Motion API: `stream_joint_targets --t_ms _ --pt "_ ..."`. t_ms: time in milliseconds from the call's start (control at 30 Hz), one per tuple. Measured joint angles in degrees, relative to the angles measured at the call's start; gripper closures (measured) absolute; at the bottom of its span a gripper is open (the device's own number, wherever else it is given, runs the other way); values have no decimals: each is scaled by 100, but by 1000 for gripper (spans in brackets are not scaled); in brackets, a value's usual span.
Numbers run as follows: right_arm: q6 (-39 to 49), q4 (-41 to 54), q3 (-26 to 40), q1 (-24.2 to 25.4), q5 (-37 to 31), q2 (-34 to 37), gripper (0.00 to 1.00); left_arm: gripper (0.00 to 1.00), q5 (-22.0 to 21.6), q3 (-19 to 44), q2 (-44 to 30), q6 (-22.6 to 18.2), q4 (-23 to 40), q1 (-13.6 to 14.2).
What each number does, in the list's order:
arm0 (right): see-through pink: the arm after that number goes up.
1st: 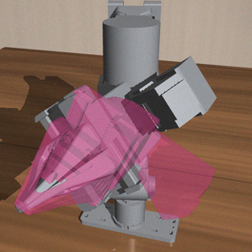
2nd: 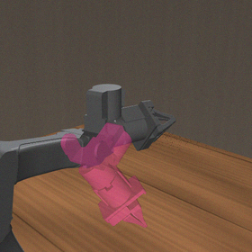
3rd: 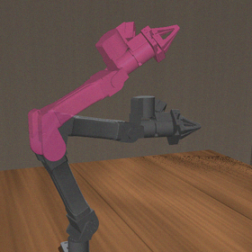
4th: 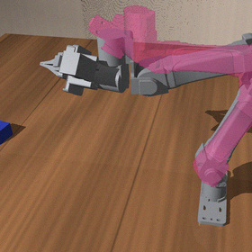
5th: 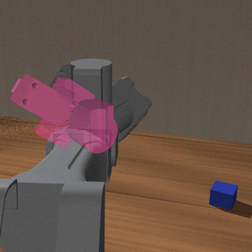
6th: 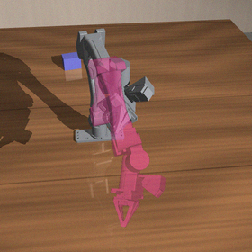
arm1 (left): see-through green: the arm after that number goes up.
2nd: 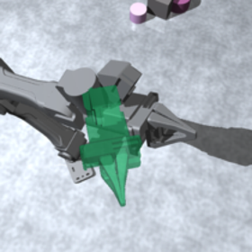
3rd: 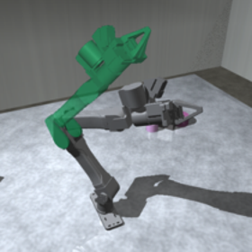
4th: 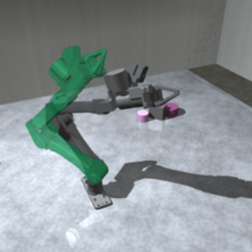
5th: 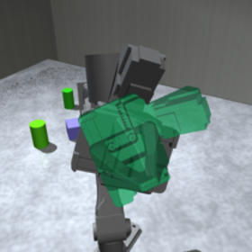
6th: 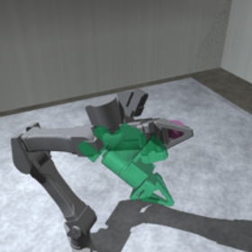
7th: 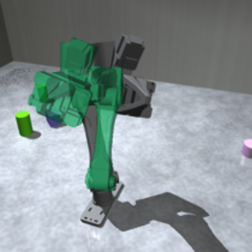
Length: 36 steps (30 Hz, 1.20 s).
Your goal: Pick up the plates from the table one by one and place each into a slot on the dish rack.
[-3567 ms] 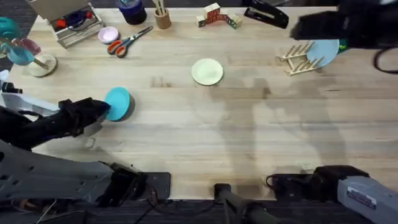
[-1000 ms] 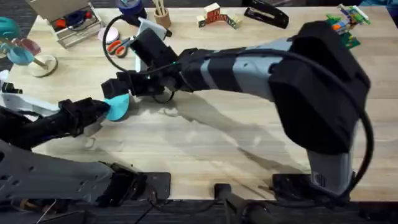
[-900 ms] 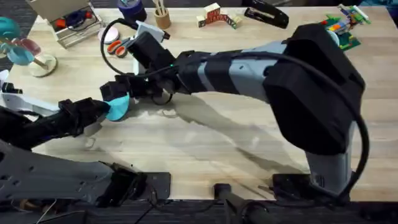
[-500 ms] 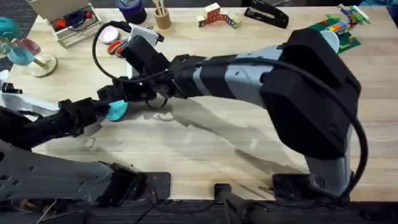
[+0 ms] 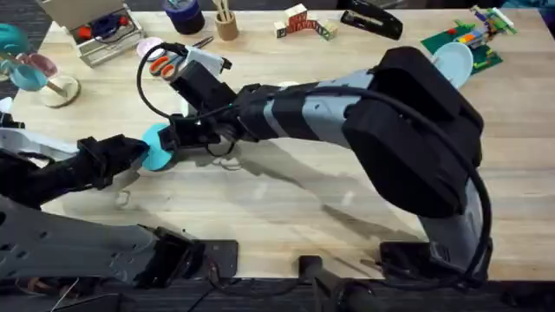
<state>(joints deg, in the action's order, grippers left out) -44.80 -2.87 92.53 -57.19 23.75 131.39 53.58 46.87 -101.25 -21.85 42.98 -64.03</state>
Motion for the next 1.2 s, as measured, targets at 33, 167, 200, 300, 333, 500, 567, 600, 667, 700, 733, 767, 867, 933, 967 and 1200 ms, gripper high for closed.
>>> stream_joint_targets --t_ms 33,167,200,300,333,500,567,600,667,700,733,767,867,933,967,1200 --pt "-2 -12 5 -2 7 -3 969 962 0 2 0 0 2 -2" --pt "39 41 47 0 9 -3 973 962 0 2 0 0 13 -2" --pt "58 84 50 0 15 -4 972 962 2 2 0 0 26 -2" --pt "156 313 76 37 51 -37 972 962 22 2 0 -2 110 -2" --pt "204 426 81 60 48 -71 972 962 22 2 0 -7 175 -2" --pt "646 1097 87 284 -183 -436 971 962 -93 34 151 -24 408 15" --pt "860 1342 87 434 -363 -621 971 962 -114 110 387 -24 466 50" --pt "959 1460 87 521 -435 -716 971 962 -117 161 536 -24 489 93" --pt "1168 1732 87 704 -559 -916 971 962 -125 254 861 -24 505 246" --pt "1260 1901 87 791 -633 -1025 971 962 -128 295 1049 -25 503 381" --pt "1360 2067 87 884 -718 -1140 971 962 -129 320 1204 -24 504 513" --pt "1461 2222 87 975 -803 -1255 971 962 -136 341 1367 -22 505 679" --pt "1817 2676 87 1217 -1059 -1630 971 962 -275 356 1816 4 539 1241" --pt "2032 2958 87 1338 -1216 -1886 970 962 -432 362 2104 71 601 1643" --pt "2138 3104 87 1392 -1297 -2027 971 962 -509 378 2235 107 648 1831" --pt "2850 4069 87 1735 -1867 -3095 971 962 -1246 1026 3092 387 1206 3373"
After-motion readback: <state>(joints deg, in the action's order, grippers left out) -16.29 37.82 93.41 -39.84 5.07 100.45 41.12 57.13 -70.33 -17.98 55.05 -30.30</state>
